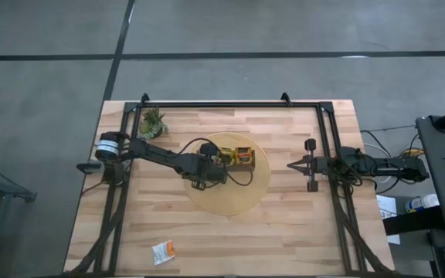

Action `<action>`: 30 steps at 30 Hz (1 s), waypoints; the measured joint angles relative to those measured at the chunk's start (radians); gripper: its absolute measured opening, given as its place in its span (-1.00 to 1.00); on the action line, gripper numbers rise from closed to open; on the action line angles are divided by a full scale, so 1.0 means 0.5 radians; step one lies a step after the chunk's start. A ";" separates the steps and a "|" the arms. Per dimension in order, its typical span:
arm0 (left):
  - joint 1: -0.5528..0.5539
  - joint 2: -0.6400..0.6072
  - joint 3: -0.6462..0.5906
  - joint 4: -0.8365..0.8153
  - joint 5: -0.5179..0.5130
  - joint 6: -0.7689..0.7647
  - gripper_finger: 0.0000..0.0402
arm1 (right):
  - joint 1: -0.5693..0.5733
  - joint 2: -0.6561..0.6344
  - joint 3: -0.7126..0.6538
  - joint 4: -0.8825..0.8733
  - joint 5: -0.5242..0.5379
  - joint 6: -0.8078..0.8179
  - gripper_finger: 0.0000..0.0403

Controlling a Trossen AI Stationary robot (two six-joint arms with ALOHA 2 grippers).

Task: Pick & Place Tea
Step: Put the white tea bag into the left section of the wooden organizer

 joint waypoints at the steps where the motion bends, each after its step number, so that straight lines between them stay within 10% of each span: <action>1: 0.002 0.004 0.000 0.002 0.000 0.003 -1.00 | -0.001 0.001 0.000 0.001 -0.001 0.000 -0.96; 9: -0.003 0.028 -0.018 0.012 -0.460 0.049 -1.00 | 0.000 0.000 0.000 0.000 0.000 0.000 -0.96; 24: 0.010 0.007 0.162 -0.209 0.515 -0.207 -1.00 | 0.000 -0.001 0.000 0.000 0.000 0.000 -0.96; 30: 0.025 0.012 0.243 -0.197 0.340 -0.260 -1.00 | 0.000 0.000 0.000 0.000 -0.001 0.000 -0.96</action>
